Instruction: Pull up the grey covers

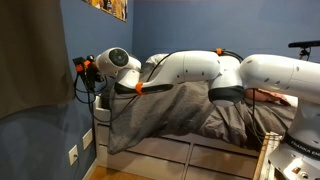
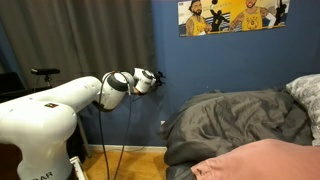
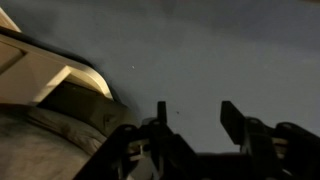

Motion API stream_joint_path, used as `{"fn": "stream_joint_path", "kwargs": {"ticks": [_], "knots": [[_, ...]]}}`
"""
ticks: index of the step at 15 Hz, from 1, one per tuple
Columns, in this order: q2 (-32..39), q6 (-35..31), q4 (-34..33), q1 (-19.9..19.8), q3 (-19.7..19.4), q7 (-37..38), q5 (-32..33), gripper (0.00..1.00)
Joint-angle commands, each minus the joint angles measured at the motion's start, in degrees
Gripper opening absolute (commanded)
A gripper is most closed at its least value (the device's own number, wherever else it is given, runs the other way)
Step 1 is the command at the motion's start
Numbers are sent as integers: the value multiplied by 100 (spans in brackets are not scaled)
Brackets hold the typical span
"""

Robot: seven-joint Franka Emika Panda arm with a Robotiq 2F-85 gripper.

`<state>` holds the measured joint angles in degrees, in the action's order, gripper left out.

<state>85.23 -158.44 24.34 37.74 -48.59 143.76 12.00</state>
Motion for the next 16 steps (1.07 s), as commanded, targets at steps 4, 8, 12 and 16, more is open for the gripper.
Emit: {"fn": "stream_joint_path", "kwargs": {"ticks": [4, 8, 12, 16], "knots": [[-926, -272, 1138, -69, 2799, -2875, 580, 100], [-1736, -266, 1613, -671, 4121, -4614, 1630, 100], [-2533, -460, 2006, -1393, 5099, -6478, 2074, 100], [-3328, -497, 2645, -2190, 6383, -8428, 2214, 100]]}}
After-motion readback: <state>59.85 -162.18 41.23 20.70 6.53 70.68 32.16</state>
